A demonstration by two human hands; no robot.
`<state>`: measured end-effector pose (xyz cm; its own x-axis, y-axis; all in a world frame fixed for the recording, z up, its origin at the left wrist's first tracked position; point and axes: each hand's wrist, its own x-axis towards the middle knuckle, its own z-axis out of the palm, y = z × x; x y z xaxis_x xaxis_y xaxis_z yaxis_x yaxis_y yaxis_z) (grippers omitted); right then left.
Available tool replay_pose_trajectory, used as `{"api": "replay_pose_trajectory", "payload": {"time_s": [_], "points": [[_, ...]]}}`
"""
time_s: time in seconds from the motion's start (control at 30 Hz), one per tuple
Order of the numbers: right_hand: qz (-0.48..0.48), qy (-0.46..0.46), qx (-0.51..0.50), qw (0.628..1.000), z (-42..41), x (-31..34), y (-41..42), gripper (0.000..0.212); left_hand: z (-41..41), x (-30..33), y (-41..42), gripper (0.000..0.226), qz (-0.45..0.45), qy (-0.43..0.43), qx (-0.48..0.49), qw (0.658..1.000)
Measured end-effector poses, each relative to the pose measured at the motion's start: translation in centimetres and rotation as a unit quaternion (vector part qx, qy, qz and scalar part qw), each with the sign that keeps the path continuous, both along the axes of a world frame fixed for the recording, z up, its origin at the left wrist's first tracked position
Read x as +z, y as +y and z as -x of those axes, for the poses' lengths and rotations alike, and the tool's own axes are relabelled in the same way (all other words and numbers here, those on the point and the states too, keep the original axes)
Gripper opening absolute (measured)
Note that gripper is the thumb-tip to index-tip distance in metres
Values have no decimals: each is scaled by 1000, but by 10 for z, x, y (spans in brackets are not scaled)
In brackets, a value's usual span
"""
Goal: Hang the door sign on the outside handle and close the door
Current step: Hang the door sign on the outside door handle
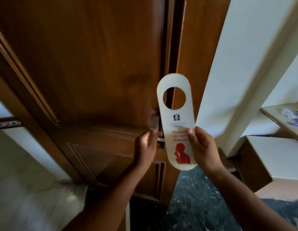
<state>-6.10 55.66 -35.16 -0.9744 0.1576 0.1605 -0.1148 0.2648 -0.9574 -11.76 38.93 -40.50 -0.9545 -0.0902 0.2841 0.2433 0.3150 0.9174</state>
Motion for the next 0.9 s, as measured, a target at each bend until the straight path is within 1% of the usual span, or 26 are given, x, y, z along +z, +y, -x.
{"api": "replay_pose_trajectory", "payload": {"time_s": [0.03, 0.07, 0.1, 0.17, 0.2, 0.33, 0.47, 0.7, 0.83, 0.9], "points": [[-12, -19, 12, 1000, -2, -9, -6, 31, -10, -4, -3, 33, -78, -37, 36, 996], [-19, -36, 25, 999, -4, -18, -13, 30, -17, -8, -7, 37, -138, -78, 45, 986], [-22, -49, 35, 998, -5, -27, -20, 28, -21, -15, -9, 42, -177, -117, 36, 977], [-25, -70, 48, 996, -6, -42, -35, 24, -23, -28, -12, 53, -222, -184, 21, 957], [-24, -80, 51, 995, -5, -49, -42, 22, -20, -37, -14, 56, -228, -206, 28, 951], [-4, -116, 54, 992, -1, -69, -63, 18, -18, -57, -24, 60, -207, -237, 41, 948], [-3, -129, 46, 991, 2, -83, -72, 15, -12, -69, -30, 49, -197, -299, 4, 934], [-20, -127, -3, 992, -3, -96, -58, 18, -2, -79, -16, 53, -141, -353, -52, 923], [-25, -132, -34, 990, -4, -104, -40, 16, 7, -84, -2, 67, -105, -351, -94, 926], [-24, -137, -42, 989, -4, -108, -33, 14, 10, -87, 5, 76, -88, -350, -98, 928]]}}
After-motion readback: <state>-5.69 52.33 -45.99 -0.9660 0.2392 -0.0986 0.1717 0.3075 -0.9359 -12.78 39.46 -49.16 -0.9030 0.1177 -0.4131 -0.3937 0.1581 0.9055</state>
